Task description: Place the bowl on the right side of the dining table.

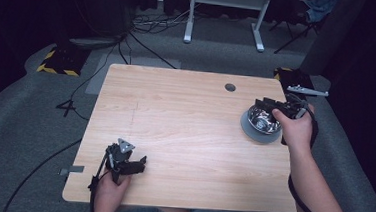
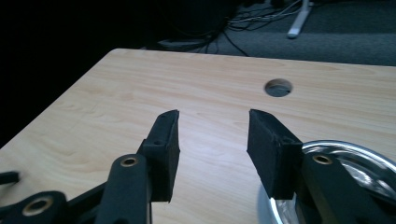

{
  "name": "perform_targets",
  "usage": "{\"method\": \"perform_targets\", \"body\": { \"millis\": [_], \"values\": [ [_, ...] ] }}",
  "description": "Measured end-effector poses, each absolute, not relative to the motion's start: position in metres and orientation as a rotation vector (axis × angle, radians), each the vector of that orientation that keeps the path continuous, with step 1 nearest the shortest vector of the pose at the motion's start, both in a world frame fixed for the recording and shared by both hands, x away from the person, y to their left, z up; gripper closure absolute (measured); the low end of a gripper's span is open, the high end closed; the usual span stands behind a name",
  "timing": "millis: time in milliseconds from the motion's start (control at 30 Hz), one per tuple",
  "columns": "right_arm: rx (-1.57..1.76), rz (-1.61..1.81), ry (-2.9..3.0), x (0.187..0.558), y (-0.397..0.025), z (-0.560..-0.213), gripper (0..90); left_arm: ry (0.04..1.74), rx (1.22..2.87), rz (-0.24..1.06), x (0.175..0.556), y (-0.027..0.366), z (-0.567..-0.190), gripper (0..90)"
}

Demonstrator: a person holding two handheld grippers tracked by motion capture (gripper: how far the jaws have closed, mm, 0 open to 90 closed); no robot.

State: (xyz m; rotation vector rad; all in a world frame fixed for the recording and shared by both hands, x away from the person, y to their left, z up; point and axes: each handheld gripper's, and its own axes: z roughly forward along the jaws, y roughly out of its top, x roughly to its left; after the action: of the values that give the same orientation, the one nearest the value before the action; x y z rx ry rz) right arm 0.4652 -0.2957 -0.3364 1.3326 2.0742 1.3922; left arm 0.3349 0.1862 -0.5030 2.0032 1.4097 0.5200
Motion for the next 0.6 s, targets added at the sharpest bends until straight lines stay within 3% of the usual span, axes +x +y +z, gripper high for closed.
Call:
{"method": "perform_targets", "body": {
  "millis": [600],
  "values": [
    [1.195,1.419,2.276,0.420,-0.261,-0.354,54.5,1.425,2.002,0.530,0.337,0.184,-0.503,15.4]
  ]
}}
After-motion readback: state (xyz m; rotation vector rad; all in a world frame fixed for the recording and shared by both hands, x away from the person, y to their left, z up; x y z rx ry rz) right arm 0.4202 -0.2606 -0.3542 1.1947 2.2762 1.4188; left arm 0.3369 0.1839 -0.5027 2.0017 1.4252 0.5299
